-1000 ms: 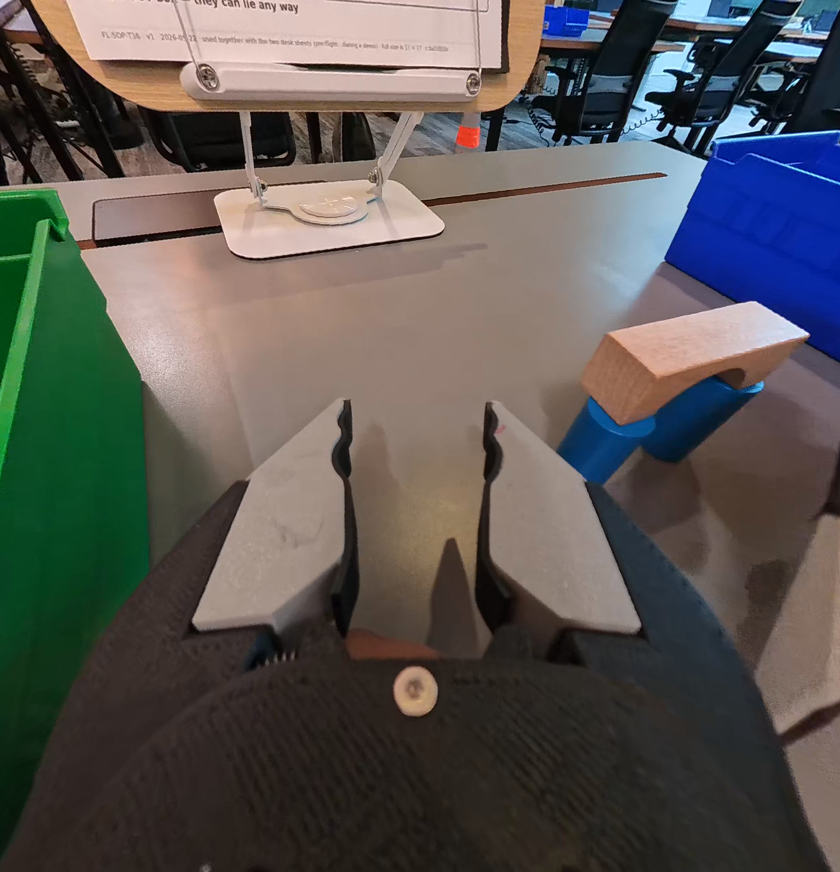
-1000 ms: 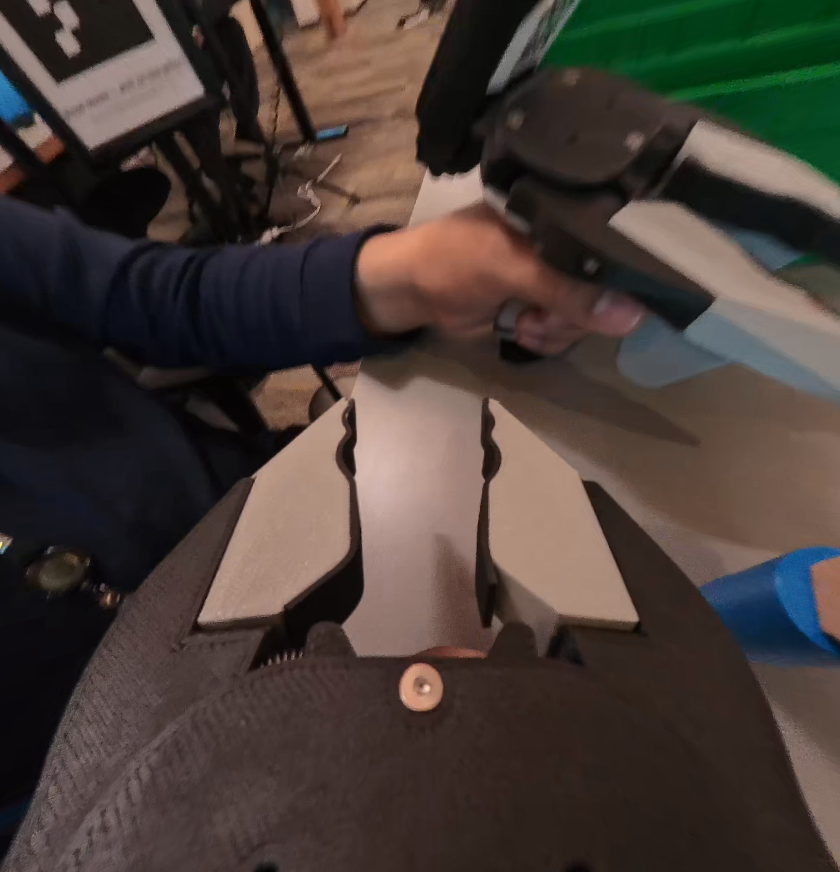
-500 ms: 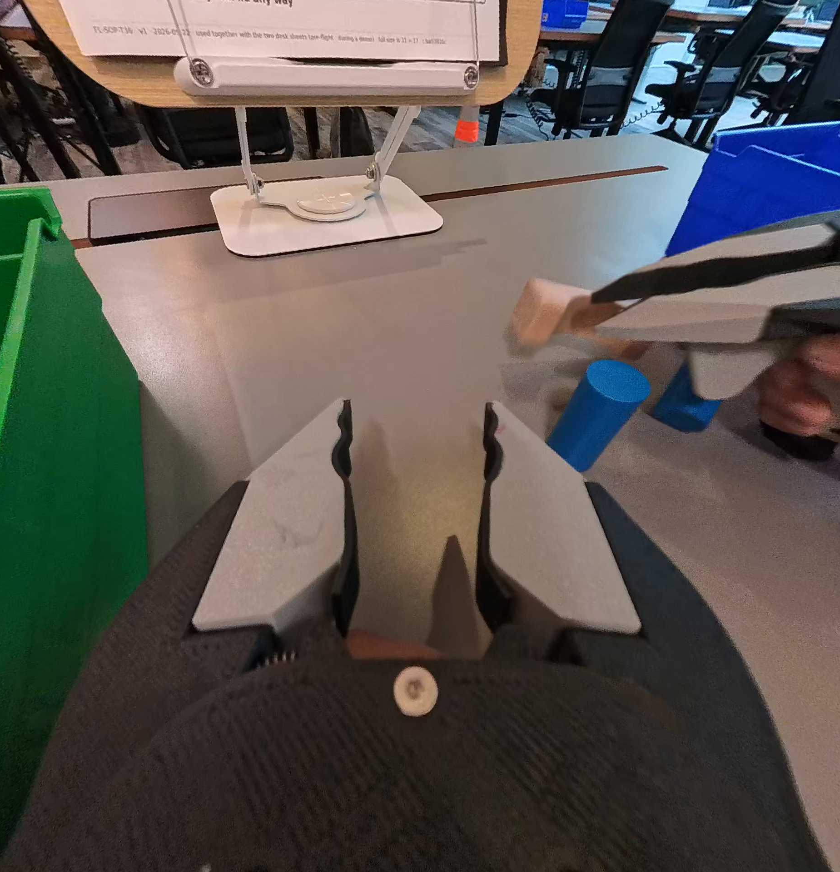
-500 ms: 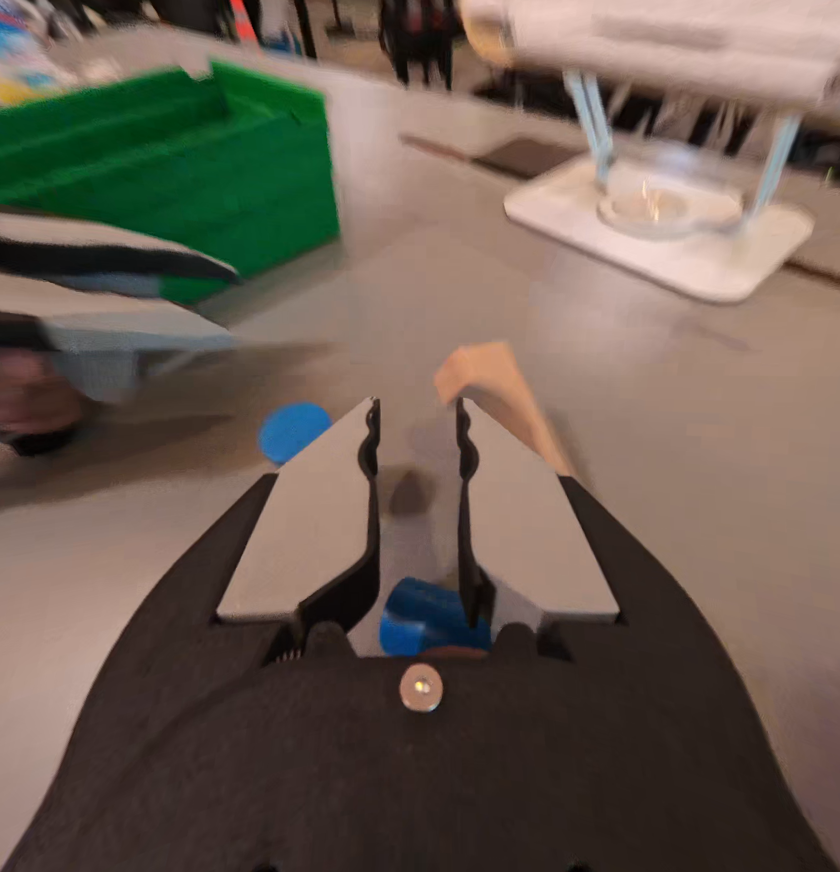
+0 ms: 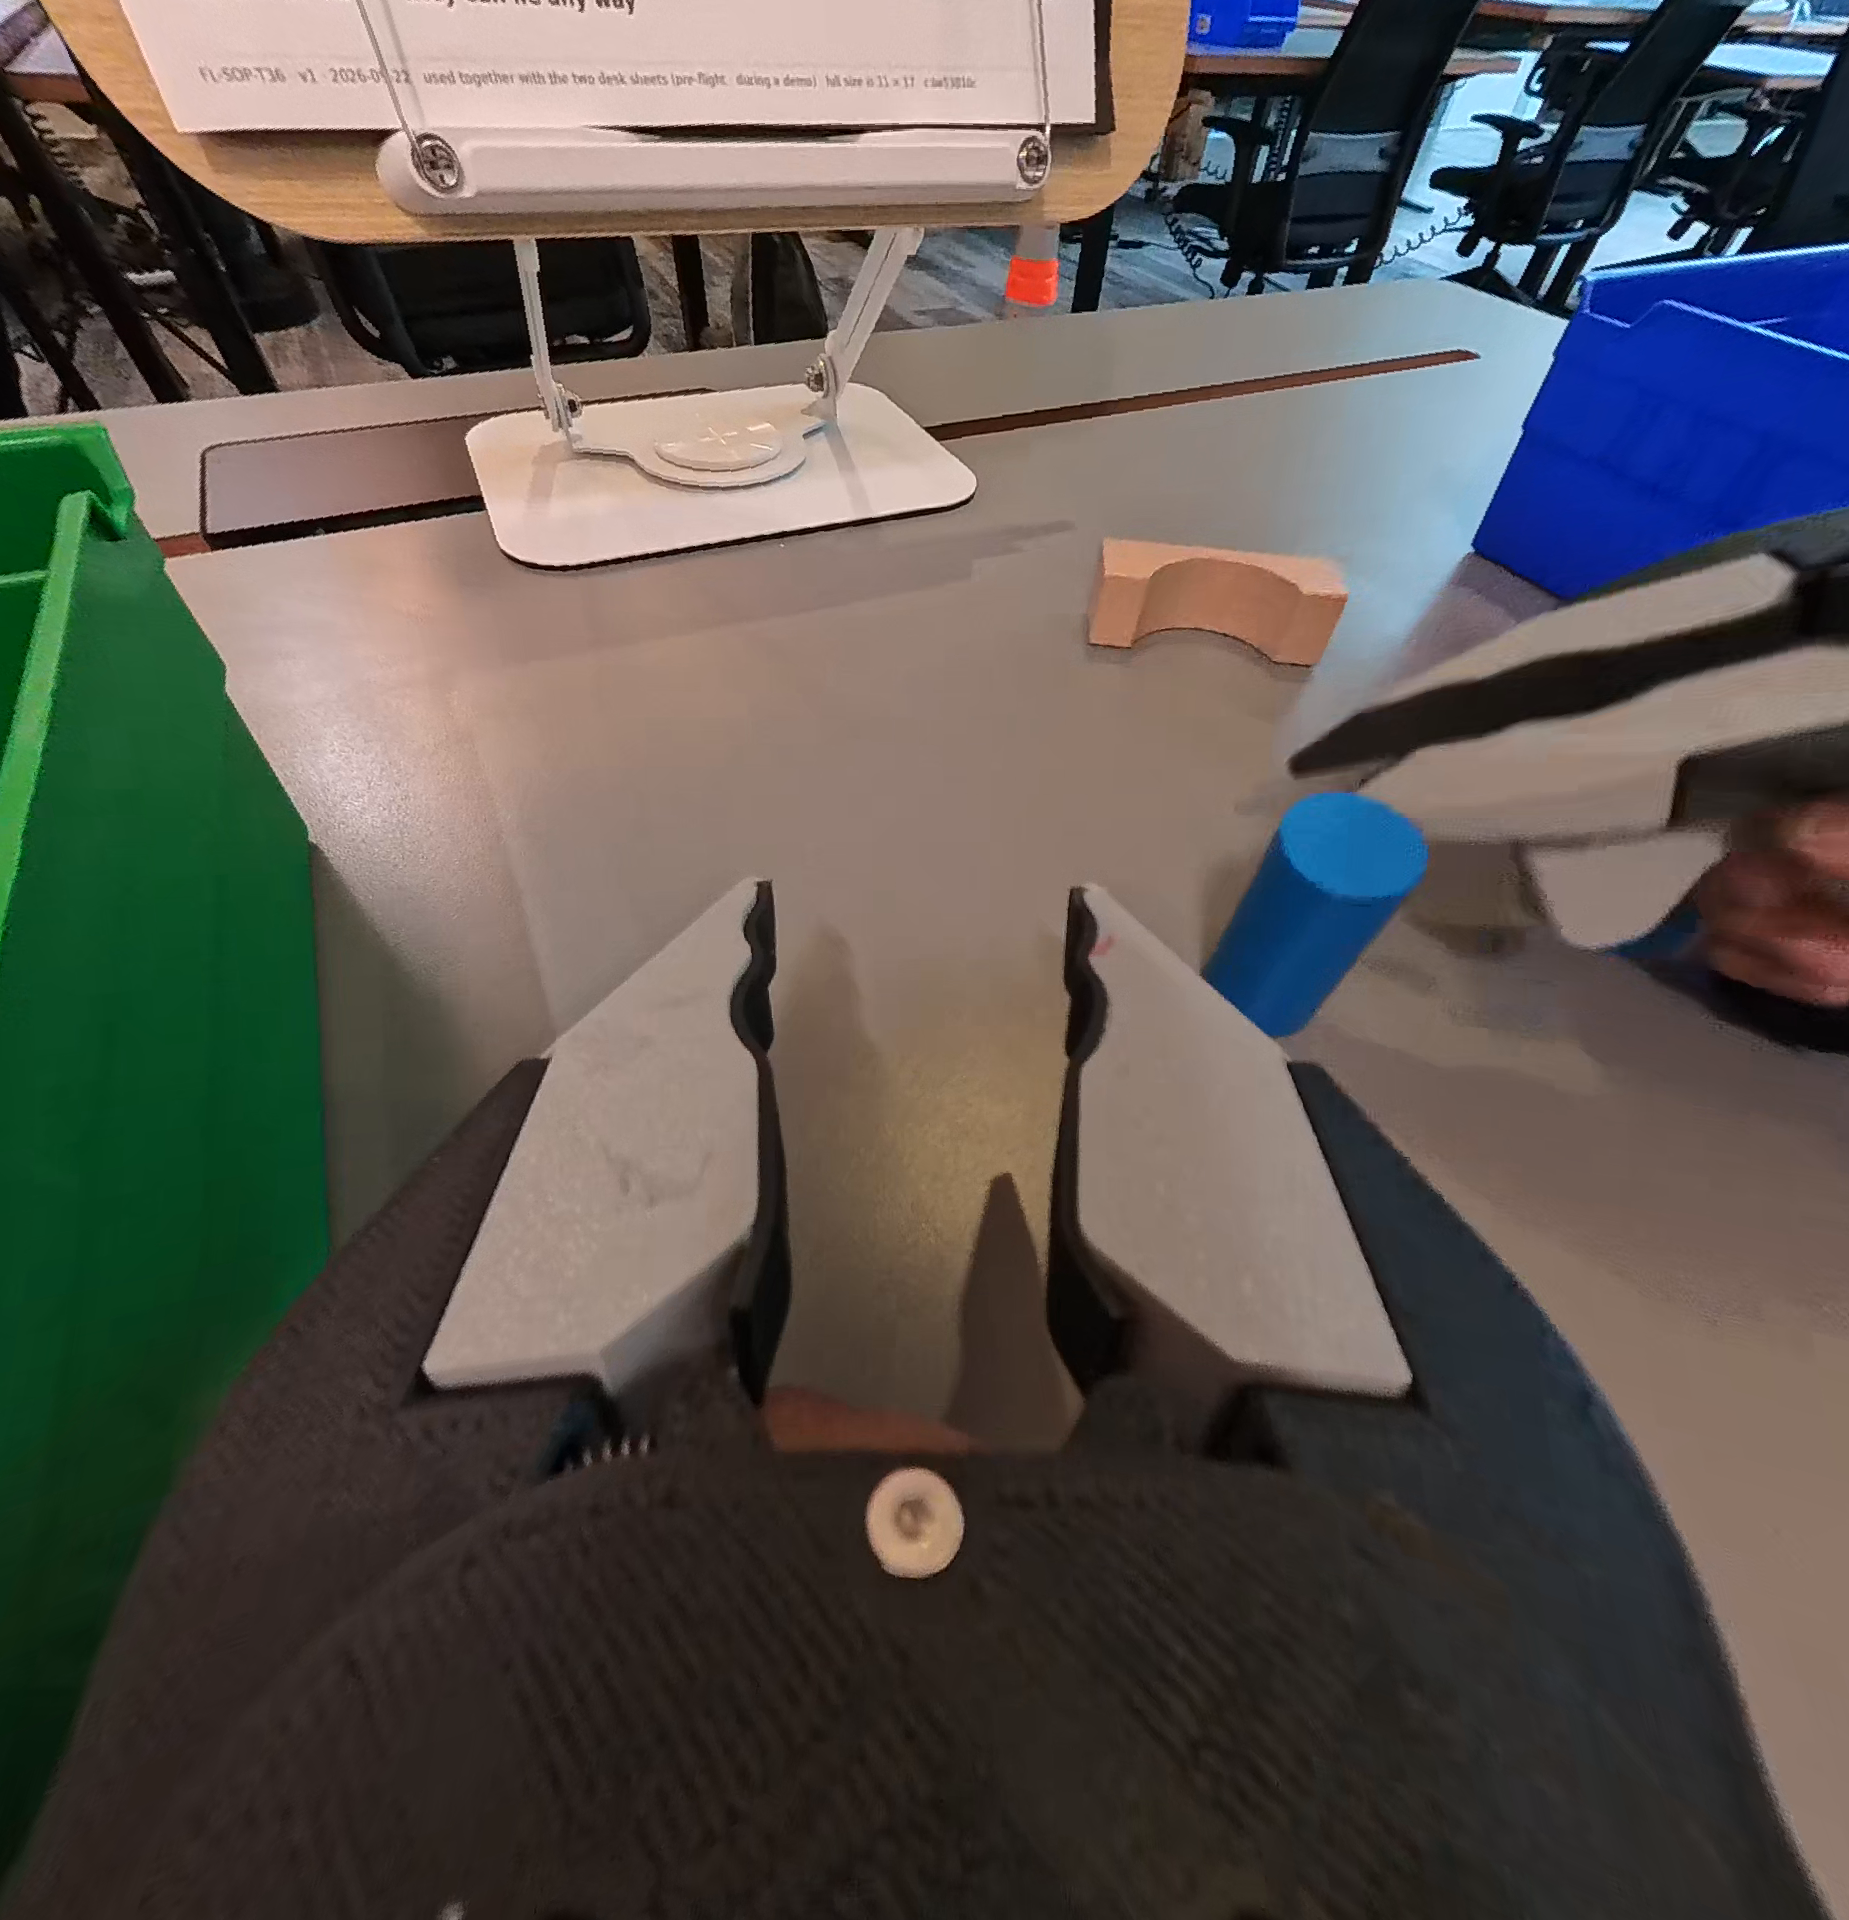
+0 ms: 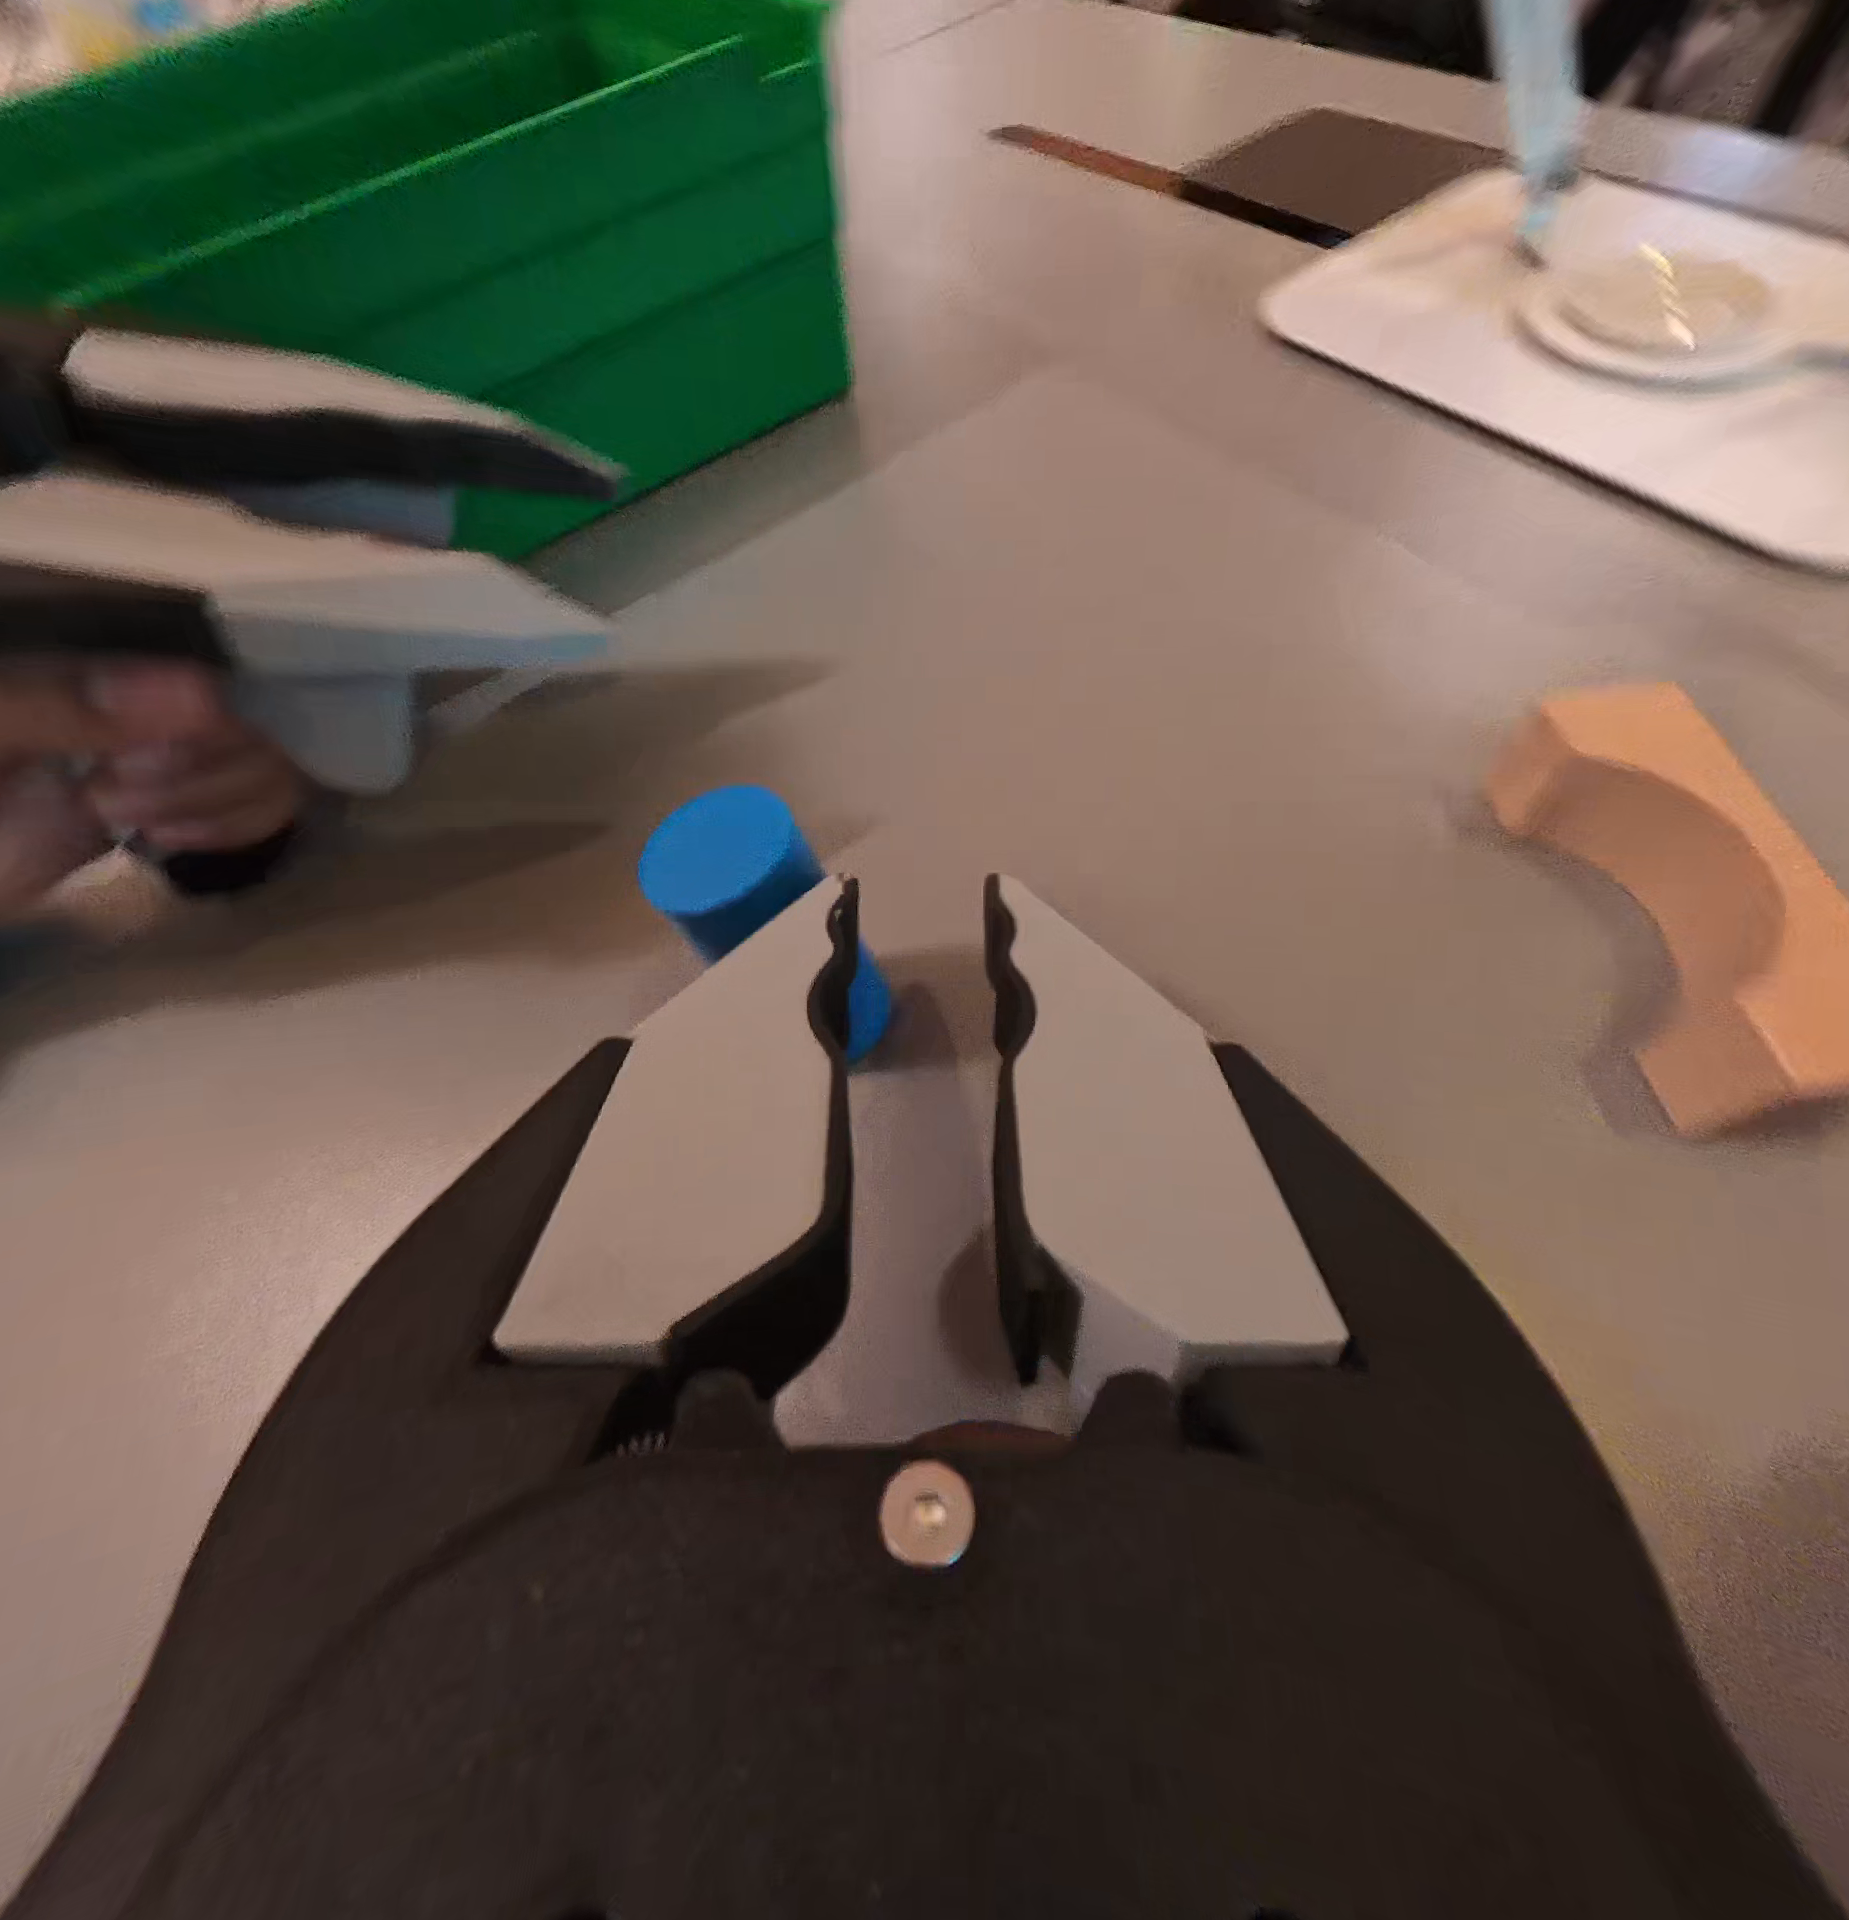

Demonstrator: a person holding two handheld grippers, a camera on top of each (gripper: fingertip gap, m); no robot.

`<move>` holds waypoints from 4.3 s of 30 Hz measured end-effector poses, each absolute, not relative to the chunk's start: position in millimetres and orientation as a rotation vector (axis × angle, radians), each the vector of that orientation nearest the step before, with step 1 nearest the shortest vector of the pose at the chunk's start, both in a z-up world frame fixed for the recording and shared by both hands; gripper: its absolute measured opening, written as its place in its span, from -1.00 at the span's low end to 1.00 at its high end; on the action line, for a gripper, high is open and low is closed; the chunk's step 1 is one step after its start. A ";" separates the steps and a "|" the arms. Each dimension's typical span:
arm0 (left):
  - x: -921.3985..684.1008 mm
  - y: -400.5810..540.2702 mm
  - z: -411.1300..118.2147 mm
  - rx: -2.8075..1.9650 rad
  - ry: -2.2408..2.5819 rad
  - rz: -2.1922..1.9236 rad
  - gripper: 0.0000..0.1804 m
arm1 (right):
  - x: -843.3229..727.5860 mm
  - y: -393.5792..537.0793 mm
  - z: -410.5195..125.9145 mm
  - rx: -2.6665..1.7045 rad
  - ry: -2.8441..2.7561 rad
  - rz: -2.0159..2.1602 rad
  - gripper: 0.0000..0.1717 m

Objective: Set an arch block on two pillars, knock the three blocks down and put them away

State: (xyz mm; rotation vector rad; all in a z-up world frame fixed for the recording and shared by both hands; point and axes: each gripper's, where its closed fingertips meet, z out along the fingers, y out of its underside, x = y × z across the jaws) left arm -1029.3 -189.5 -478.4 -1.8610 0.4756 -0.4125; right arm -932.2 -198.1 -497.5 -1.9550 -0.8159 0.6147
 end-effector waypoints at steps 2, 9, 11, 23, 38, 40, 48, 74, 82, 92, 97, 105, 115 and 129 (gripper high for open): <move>-1031.1 -188.9 -477.4 -1.859 0.459 -0.421 -0.40 | -956.3 -216.8 -488.8 -1.847 -0.971 0.607 -0.74; -1031.4 -188.9 -477.3 -1.858 0.456 -0.426 -0.40 | -957.7 -236.3 -461.9 -1.678 -1.013 0.595 -0.68; -1030.6 -189.1 -477.7 -1.859 0.463 -0.424 -0.39 | -936.8 -225.2 -455.0 -1.689 -0.914 0.565 -0.68; -1029.7 -189.8 -477.3 -1.853 0.470 -0.419 -0.38 | -880.3 -246.2 -440.0 -1.630 -0.746 0.699 -0.49; -1028.9 -189.8 -478.3 -1.858 0.476 -0.415 -0.38 | -967.3 -346.1 -501.9 -1.535 -1.445 0.645 -0.36; -1028.8 -189.8 -478.4 -1.858 0.477 -0.415 -0.37 | -970.0 -341.8 -506.1 -1.558 -1.459 0.633 -0.33; -1028.3 -190.1 -478.4 -1.858 0.480 -0.420 -0.37 | -1002.2 -326.3 -525.0 -1.606 -1.643 0.725 -0.49; -1026.3 -190.9 -480.5 -1.870 0.494 -0.424 -0.34 | -897.5 -262.3 -408.3 -1.449 -0.936 0.206 -0.66; -1025.4 -190.9 -481.7 -1.877 0.502 -0.423 -0.34 | -786.5 -269.9 -317.3 -1.426 -0.564 0.069 -0.65; -1025.5 -190.9 -481.8 -1.878 0.501 -0.422 -0.33 | -635.3 -251.7 -330.4 -1.610 -0.209 -0.159 -0.66; -1025.0 -190.9 -482.4 -1.881 0.506 -0.418 -0.33 | -587.9 -224.8 -418.9 -1.981 -0.143 -0.159 -0.66; -1024.6 -191.0 -482.7 -1.883 0.509 -0.420 -0.33 | -592.6 -225.9 -420.4 -1.988 -0.145 -0.076 -0.63; -1024.2 -191.3 -482.3 -1.880 0.512 -0.419 -0.33 | -685.8 -256.9 -358.6 -1.796 -0.369 0.216 -0.49; -1022.8 -192.4 -482.4 -1.879 0.522 -0.422 -0.33 | -813.3 -245.1 -454.2 -2.015 -0.693 0.399 -0.18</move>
